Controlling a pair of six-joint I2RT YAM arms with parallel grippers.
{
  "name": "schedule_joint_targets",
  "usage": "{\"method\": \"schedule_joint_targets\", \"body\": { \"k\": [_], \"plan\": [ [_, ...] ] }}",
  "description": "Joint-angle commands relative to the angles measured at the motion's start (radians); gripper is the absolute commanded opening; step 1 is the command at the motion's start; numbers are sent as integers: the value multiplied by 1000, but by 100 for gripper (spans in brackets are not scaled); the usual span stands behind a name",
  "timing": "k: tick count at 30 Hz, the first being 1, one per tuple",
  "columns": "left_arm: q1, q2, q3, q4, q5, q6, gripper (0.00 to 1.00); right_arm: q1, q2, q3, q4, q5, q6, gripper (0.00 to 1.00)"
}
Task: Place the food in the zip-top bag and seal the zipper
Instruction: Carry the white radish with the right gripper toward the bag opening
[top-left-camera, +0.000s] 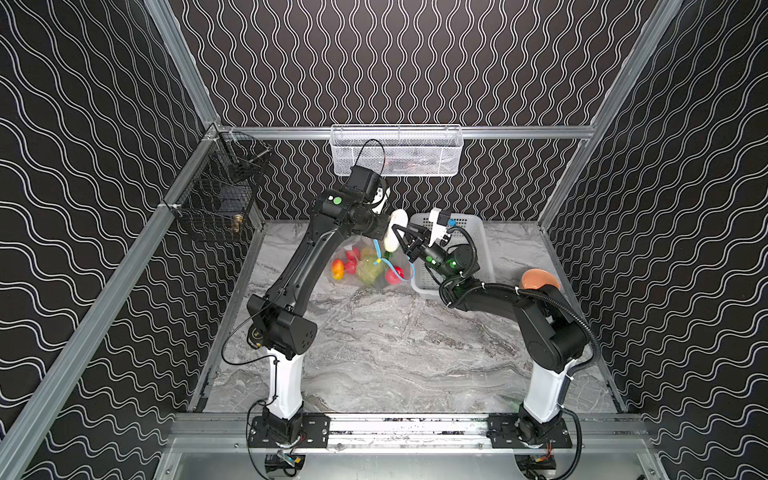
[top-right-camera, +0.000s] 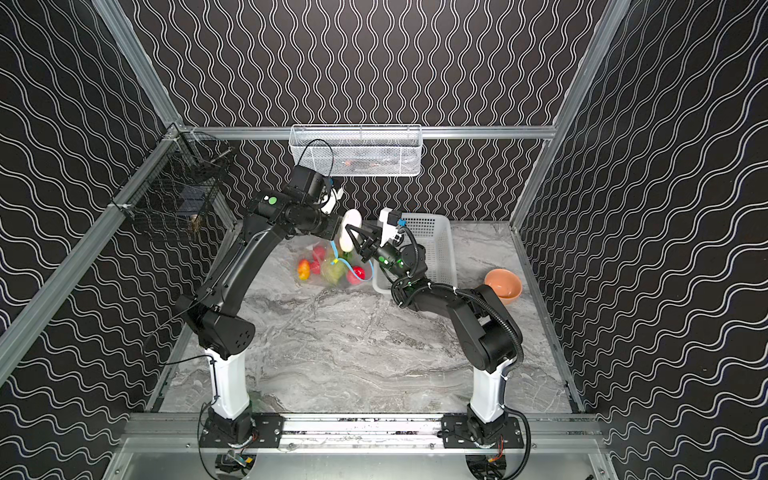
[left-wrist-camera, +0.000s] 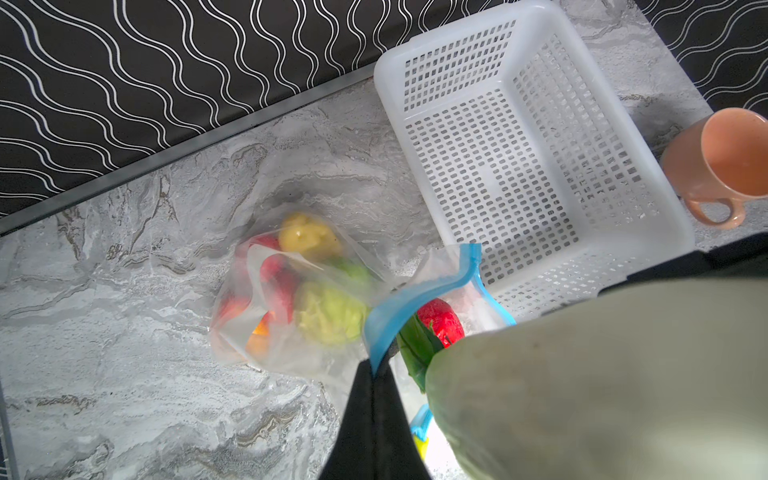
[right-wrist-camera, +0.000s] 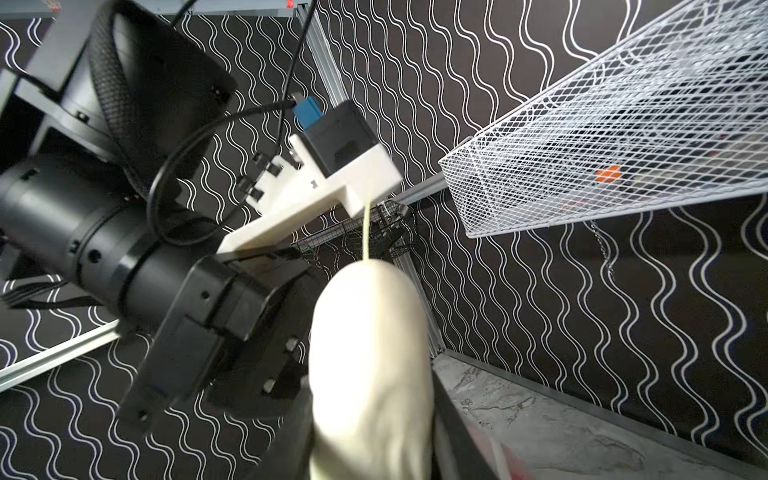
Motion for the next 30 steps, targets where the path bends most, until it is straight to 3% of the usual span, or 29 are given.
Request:
{"method": "schedule_joint_targets", "body": {
  "k": [1, 22, 30],
  "plan": [
    [1, -7, 4, 8, 2, -2, 0, 2, 2, -9, 45, 8, -20, 0],
    [2, -10, 3, 8, 21, -6, 0, 11, 45, -27, 11, 33, -74, 0],
    [1, -11, 1, 11, 18, -6, 0, 26, 30, 16, -179, 6, -187, 0]
  ]
}}
